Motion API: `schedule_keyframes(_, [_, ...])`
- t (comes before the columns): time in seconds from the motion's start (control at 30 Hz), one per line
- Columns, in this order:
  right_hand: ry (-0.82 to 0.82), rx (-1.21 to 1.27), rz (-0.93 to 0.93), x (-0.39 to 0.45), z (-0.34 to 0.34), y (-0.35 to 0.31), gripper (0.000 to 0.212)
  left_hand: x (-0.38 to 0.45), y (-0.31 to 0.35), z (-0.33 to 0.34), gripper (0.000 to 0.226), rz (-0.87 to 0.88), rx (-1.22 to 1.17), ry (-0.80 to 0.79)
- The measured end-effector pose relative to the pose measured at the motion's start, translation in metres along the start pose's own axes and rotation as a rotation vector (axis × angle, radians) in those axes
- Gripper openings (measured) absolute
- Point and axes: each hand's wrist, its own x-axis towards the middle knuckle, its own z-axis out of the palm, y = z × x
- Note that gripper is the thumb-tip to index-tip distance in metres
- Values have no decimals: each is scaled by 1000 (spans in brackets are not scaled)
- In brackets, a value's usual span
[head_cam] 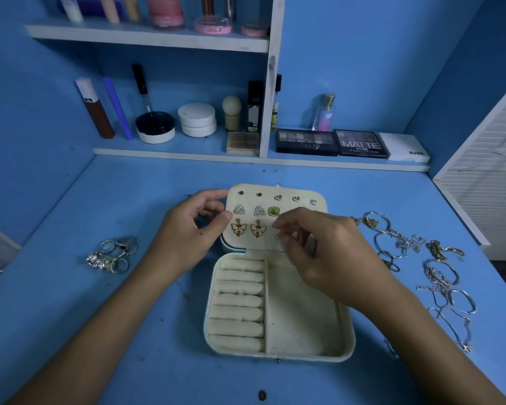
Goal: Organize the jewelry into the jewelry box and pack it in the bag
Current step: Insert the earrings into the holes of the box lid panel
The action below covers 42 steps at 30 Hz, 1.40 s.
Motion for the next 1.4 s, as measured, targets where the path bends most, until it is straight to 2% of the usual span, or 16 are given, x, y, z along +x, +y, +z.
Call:
schedule_keyframes(0.67, [28,-157,3,-5,7,-10,20,-3,4,-1,31,18,-2,-18])
schedule_keyframes(1.0, [95,-231,126,-10,11,-41,22,0,6,-4,33,20,-8,-20])
schedule_keyframes(1.1, [42,-133,232,-15,16,-52,24,-2,10,-5,35,34,-12,-16])
schedule_keyframes(1.27, [118,117,386,-24,20,-73,29,-4,19,-13,43,42,-18,-28])
schedule_keyframes(1.4, [145,473,599,-30,14,-89,36,-10,29,-17,33,79,19,-39])
